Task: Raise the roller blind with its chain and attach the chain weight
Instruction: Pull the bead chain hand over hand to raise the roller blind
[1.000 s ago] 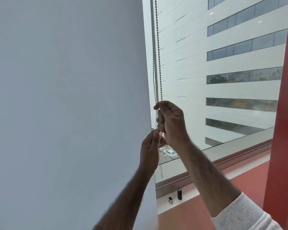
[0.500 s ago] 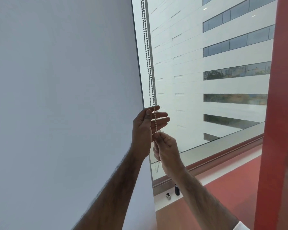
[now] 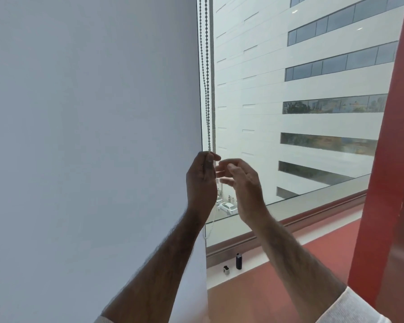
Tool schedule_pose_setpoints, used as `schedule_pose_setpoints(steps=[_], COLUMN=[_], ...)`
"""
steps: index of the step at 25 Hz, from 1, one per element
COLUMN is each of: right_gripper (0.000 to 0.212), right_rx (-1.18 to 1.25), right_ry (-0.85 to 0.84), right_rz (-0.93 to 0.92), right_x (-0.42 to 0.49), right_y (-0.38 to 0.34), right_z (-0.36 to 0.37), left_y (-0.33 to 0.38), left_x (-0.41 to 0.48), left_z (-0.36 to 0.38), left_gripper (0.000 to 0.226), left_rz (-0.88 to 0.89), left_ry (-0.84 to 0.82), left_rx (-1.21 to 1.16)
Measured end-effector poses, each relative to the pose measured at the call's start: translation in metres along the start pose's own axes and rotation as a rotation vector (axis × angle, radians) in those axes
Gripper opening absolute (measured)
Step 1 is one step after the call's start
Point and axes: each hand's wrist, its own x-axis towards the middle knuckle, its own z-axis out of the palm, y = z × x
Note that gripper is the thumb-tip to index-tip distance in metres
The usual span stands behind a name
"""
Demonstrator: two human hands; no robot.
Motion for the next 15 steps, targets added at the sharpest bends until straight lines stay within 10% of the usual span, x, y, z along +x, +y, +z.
schedule_pose_setpoints(steps=[15], right_gripper=[0.025], right_rx=[0.298], right_ry=[-0.136], right_rz=[-0.006], right_x=[0.007], right_y=[-0.037], right_z=[0.043], left_y=[-0.030], left_x=[-0.074], left_z=[-0.012], left_gripper=[0.032], left_rz=[-0.052], left_ry=[-0.096], left_rx=[0.023])
